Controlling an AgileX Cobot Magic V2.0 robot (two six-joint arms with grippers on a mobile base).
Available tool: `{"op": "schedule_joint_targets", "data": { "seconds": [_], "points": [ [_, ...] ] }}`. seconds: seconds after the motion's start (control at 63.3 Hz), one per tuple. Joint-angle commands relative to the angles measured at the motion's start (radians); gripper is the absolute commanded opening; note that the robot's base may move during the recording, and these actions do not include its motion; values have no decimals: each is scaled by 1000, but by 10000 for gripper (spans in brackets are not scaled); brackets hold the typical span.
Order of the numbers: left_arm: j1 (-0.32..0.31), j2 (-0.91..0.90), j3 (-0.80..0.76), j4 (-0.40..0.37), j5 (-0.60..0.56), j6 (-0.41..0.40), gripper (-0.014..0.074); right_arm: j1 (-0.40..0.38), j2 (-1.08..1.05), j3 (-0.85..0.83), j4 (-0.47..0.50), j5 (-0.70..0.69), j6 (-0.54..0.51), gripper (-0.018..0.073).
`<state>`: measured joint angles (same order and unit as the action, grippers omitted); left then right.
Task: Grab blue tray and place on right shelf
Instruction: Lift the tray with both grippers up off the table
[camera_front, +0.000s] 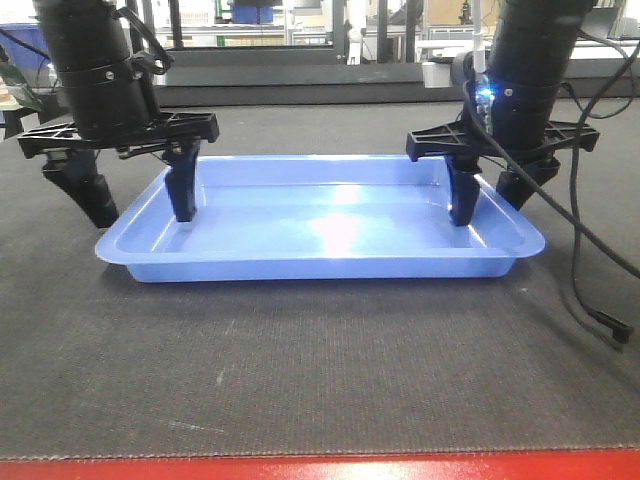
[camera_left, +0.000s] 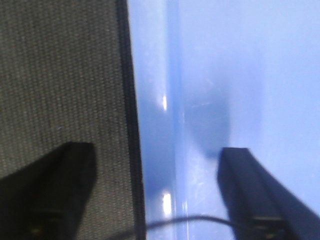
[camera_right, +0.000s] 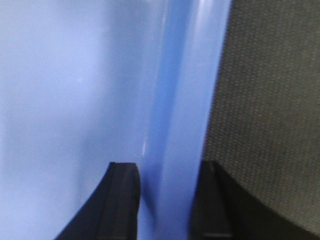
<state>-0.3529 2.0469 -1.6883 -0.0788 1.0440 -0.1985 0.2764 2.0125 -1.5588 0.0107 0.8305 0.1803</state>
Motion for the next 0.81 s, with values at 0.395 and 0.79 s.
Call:
{"op": "schedule_joint_targets", "data": {
  "seconds": [0.395, 0.79],
  "points": [
    [-8, -57, -40, -12, 16, -10, -41, 1, -78, -29, -4, 8, -3, 57],
    [-22, -273, -110, 96, 132, -10, -41, 1, -383, -29, -4, 42, 11, 57]
  ]
}}
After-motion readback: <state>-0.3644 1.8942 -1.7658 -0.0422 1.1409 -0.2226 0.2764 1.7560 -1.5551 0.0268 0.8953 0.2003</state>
